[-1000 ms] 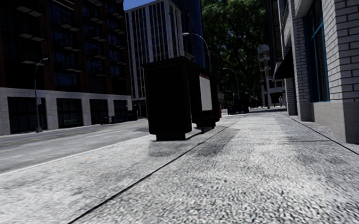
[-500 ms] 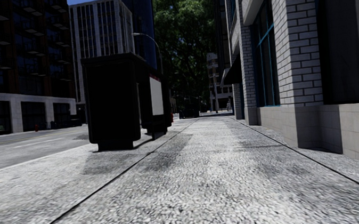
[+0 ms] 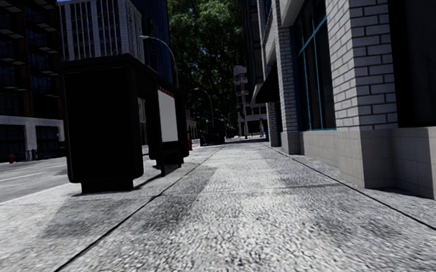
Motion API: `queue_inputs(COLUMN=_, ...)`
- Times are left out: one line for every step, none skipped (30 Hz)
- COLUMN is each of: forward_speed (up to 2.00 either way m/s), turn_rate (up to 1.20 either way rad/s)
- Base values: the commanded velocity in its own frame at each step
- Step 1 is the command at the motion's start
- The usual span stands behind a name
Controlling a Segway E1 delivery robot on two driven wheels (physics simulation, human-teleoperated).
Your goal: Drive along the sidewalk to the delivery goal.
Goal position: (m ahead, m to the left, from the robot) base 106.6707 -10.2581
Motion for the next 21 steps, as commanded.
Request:
queue_inputs(forward_speed=1.22, turn_rate=0.0)
queue_inputs(forward_speed=1.22, turn_rate=0.0)
queue_inputs(forward_speed=1.22, turn_rate=0.0)
queue_inputs(forward_speed=1.22, turn_rate=0.0)
queue_inputs(forward_speed=1.22, turn_rate=-0.06)
queue_inputs(forward_speed=1.22, turn_rate=-0.28)
queue_inputs(forward_speed=1.22, turn_rate=-0.45)
queue_inputs(forward_speed=1.22, turn_rate=-0.45)
queue_inputs(forward_speed=1.22, turn_rate=-0.59)
queue_inputs(forward_speed=1.22, turn_rate=-0.71)
queue_inputs(forward_speed=1.22, turn_rate=-0.74)
queue_inputs(forward_speed=1.22, turn_rate=-0.74)
queue_inputs(forward_speed=1.22, turn_rate=0.0)
queue_inputs(forward_speed=1.22, turn_rate=0.0)
queue_inputs(forward_speed=1.22, turn_rate=0.0)
queue_inputs(forward_speed=1.22, turn_rate=0.0)
queue_inputs(forward_speed=1.22, turn_rate=0.0)
queue_inputs(forward_speed=1.22, turn_rate=0.0)
queue_inputs(forward_speed=1.28, turn_rate=0.0)
queue_inputs(forward_speed=1.44, turn_rate=0.0)
queue_inputs(forward_speed=1.73, turn_rate=0.0)
